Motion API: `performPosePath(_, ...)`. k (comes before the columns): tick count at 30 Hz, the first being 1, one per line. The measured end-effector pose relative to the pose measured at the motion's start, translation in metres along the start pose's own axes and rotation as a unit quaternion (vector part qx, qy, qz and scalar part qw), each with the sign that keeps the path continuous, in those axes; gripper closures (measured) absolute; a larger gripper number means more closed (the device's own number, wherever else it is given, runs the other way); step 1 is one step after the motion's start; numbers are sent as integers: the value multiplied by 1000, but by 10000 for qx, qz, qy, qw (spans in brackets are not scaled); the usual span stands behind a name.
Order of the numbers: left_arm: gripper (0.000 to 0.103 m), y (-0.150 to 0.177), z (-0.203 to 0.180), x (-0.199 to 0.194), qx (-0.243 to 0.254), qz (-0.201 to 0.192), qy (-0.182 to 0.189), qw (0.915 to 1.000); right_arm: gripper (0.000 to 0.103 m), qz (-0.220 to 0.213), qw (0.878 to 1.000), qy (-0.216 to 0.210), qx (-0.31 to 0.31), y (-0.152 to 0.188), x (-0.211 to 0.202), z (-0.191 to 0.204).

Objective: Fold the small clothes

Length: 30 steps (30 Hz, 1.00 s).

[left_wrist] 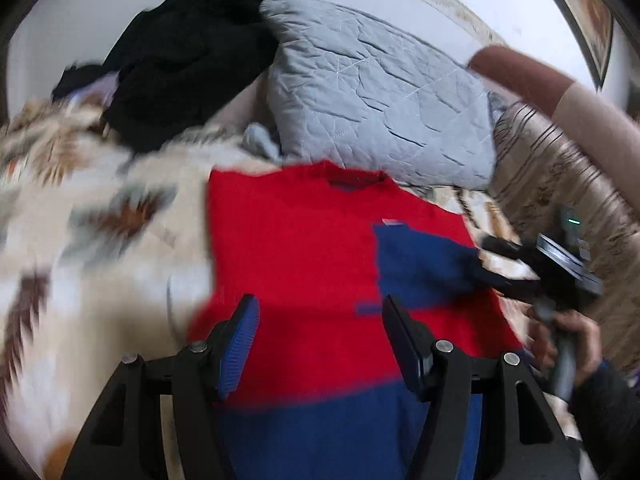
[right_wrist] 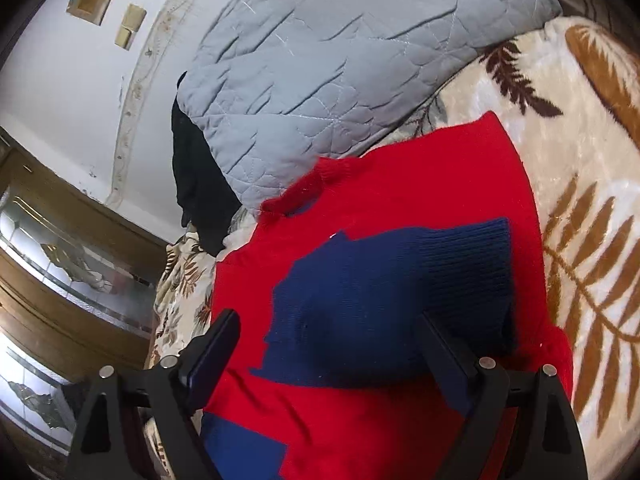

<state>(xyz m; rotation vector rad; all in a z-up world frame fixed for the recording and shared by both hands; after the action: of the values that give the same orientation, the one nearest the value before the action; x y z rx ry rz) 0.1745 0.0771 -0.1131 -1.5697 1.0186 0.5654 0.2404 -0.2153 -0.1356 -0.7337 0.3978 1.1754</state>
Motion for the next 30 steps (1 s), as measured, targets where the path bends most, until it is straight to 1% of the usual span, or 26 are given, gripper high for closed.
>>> performPosePath(1,38,-12,5,13,-10,128,-90,9999,12,32,10000,-36,-41,0,0,0)
performPosePath(3,38,-31,22,31,-164,221,-185,9995,12,44,9999,-43,-135,0,-1,1)
performPosePath(4,38,-38,35,39,-324,273,-290,9987,12,24,9998,-46,-177,0,-3,3)
performPosePath(7,39,-55,71,65,-847,509,-423,9942,12,-8,9992,-43,-408,-1,-6,11)
performPosePath(8,40,-58,77,74,-953,588,-431,9928,12,-20,9990,-18,-442,-1,-5,12)
performPosePath(10,41,-62,79,90,-1003,848,-298,9909,12,5,9987,-11,-517,-1,-2,15)
performPosePath(11,63,-60,78,99,-1030,1005,-205,9894,12,18,9985,30,-544,-2,1,14)
performPosePath(12,80,-59,78,103,-966,1083,-242,9891,12,38,9984,65,-555,-2,3,14)
performPosePath(13,90,-60,78,104,-907,1052,-351,9897,12,80,9984,103,-558,-1,7,12)
performPosePath(15,91,-62,82,93,-1062,767,-262,9910,12,124,9981,165,-574,0,10,10)
performPosePath(16,91,-63,87,81,-1167,496,-273,9915,12,114,9978,254,-605,0,10,9)
performPosePath(17,91,-62,94,73,-1300,316,-258,9907,12,93,9975,296,-629,-1,10,9)
performPosePath(18,91,-59,100,73,-1388,289,-236,9896,12,79,9974,294,-650,-2,9,10)
performPosePath(20,89,-47,114,90,-1591,542,-199,9856,12,-7,9975,195,-680,-7,8,12)
performPosePath(22,87,-45,113,91,-1538,435,-214,9869,12,-37,9986,185,-491,-15,16,4)
performPosePath(23,83,-45,111,89,-1516,444,-237,9872,13,99,9991,234,-342,-19,25,-5)
performPosePath(24,82,-45,109,87,-1482,469,-281,9874,13,149,9993,262,-226,-21,30,-12)
performPosePath(26,74,-46,105,73,-1307,325,-483,9897,13,27,9997,183,-127,-25,24,-8)
performPosePath(27,71,-47,103,67,-1230,237,-550,9906,12,-23,9999,78,-151,-26,19,-2)
performPosePath(28,64,-45,101,59,-1175,166,-598,9911,12,-115,9996,-12,-264,-26,16,3)
performPosePath(29,62,-40,98,48,-1157,117,-590,9915,13,-80,9993,242,-273,-25,18,-1)
performPosePath(30,61,-37,95,39,-1132,81,-536,9921,13,91,9986,498,-139,-24,24,-10)
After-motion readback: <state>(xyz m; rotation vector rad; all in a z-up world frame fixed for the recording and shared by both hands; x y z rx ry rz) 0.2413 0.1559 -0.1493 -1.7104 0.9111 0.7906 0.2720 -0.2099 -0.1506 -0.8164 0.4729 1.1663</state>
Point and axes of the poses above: each gripper's, at about its wrist camera, not at the fingertips, and x roughly the way its jaws point, z to its left, y to its underside, the point moved 7 cm from there along x, roughly the way its jaws point, and after that the axes turned 11 degrees about z, right-handed, at the moved point
